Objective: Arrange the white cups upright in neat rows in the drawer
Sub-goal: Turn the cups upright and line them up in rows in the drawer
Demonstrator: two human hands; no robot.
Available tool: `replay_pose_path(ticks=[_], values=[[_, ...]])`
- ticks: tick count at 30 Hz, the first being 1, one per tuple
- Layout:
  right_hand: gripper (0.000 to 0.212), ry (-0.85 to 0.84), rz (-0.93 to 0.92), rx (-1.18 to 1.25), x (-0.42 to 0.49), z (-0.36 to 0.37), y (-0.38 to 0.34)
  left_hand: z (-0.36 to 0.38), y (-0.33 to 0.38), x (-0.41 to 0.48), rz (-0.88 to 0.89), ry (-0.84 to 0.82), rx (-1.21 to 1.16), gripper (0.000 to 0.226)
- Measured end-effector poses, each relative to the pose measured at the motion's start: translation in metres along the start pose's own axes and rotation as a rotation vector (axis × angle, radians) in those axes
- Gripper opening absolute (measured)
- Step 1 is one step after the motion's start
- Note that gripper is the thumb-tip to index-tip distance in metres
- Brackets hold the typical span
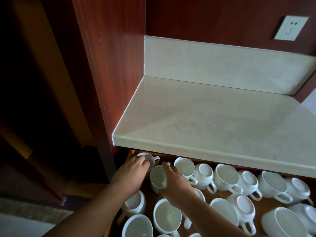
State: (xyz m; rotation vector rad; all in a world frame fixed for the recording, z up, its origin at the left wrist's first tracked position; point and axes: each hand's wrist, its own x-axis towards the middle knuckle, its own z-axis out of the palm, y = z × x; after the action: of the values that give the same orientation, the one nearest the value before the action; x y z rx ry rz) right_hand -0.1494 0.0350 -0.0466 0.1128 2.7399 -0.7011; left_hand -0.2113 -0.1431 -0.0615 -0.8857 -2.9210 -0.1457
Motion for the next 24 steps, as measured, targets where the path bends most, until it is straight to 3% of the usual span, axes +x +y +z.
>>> replay_pose_path(ticks=[6, 12, 15, 18, 24], values=[[0.077, 0.116, -0.038, -0.180, -0.005, 0.000, -0.002, 0.000, -0.003, 0.001, 0.070, -0.047, 0.034, 0.037], [0.051, 0.148, -0.081, -0.246, -0.012, -0.006, -0.009, -0.006, -0.001, -0.001, 0.049, -0.050, 0.011, 0.051], [0.033, 0.135, -0.089, -0.263, -0.007, -0.004, -0.011, -0.003, -0.003, -0.003, 0.062, -0.046, 0.012, 0.043], [0.030, 0.141, -0.097, -0.307, -0.001, 0.002, -0.008, 0.004, -0.005, -0.002, 0.069, -0.039, -0.018, 0.049], [0.024, 0.191, -0.070, -0.352, 0.008, 0.006, -0.001, 0.003, -0.003, -0.002, 0.077, -0.046, 0.032, 0.039]])
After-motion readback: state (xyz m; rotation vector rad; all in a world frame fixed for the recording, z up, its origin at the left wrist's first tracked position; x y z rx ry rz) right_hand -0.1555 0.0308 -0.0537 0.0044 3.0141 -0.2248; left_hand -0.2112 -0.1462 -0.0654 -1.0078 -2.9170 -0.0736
